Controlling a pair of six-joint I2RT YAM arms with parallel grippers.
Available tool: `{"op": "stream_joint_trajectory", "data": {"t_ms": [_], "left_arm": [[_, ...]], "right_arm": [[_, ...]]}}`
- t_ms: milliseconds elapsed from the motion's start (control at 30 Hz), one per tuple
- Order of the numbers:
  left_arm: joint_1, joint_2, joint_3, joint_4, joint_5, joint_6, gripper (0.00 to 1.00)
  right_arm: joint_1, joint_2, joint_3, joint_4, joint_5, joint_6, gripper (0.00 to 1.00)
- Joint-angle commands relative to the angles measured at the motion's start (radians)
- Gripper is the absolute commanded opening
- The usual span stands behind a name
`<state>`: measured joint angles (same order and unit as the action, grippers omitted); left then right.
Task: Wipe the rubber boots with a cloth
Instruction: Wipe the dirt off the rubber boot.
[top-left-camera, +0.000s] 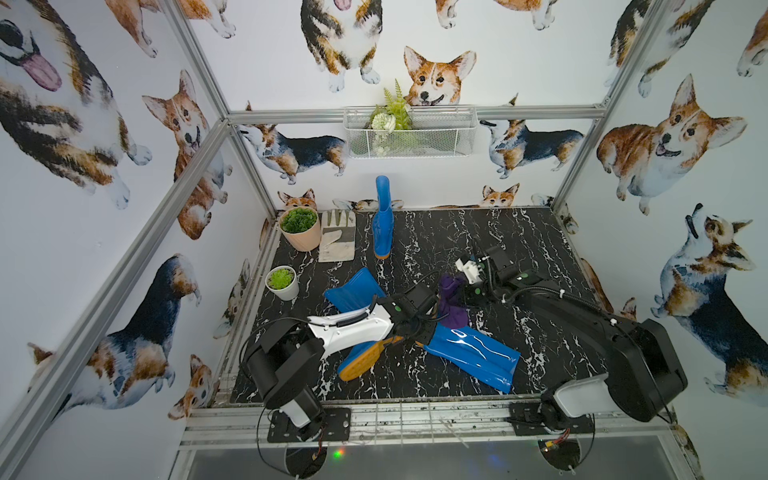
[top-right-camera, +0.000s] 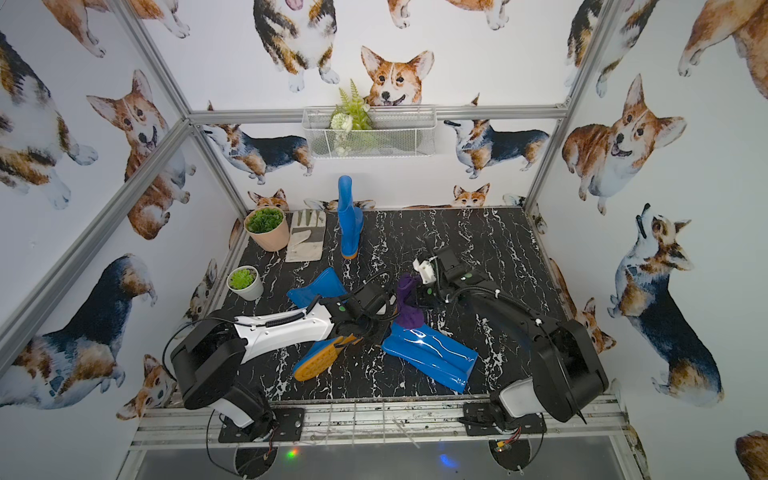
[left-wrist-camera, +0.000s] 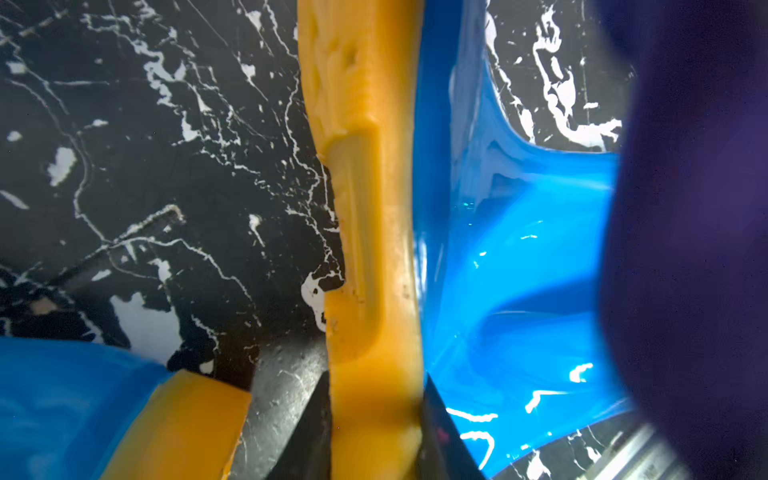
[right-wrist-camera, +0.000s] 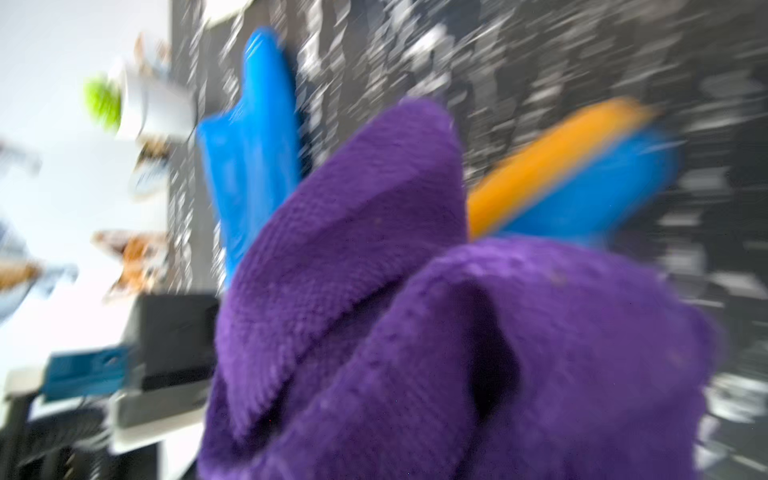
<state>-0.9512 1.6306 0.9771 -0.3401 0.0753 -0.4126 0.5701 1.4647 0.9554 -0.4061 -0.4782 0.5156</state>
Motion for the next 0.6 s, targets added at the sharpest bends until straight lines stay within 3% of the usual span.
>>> {"op": "stream_joint_trajectory", "data": {"t_ms": [0, 100, 333, 533, 567], "left_arm": [[-0.004, 0.002, 0.014, 0.053, 0.032, 0.012, 0.0], [-0.008, -0.011, 0.008, 0.052, 0.039, 0.014, 0.0], [-0.019, -0.006, 0.009, 0.054, 0.05, 0.006, 0.0], [-0.018, 0.011, 0.061, 0.01, 0.003, 0.02, 0.0], [-0.018, 0.009, 0.072, -0.007, -0.013, 0.031, 0.06]], "right_arm": [[0.01, 0.121, 0.04, 0.029, -0.036, -0.027, 0.0], [-0.05, 0.209, 0.101, 0.038, -0.055, -0.009, 0.0], [-0.326, 0.296, 0.161, 0.042, -0.088, 0.126, 0.0], [-0.432, 0.158, 0.123, -0.086, -0.003, 0.048, 0.0], [-0.451, 0.108, 0.101, -0.1, 0.024, 0.041, 0.0]]}}
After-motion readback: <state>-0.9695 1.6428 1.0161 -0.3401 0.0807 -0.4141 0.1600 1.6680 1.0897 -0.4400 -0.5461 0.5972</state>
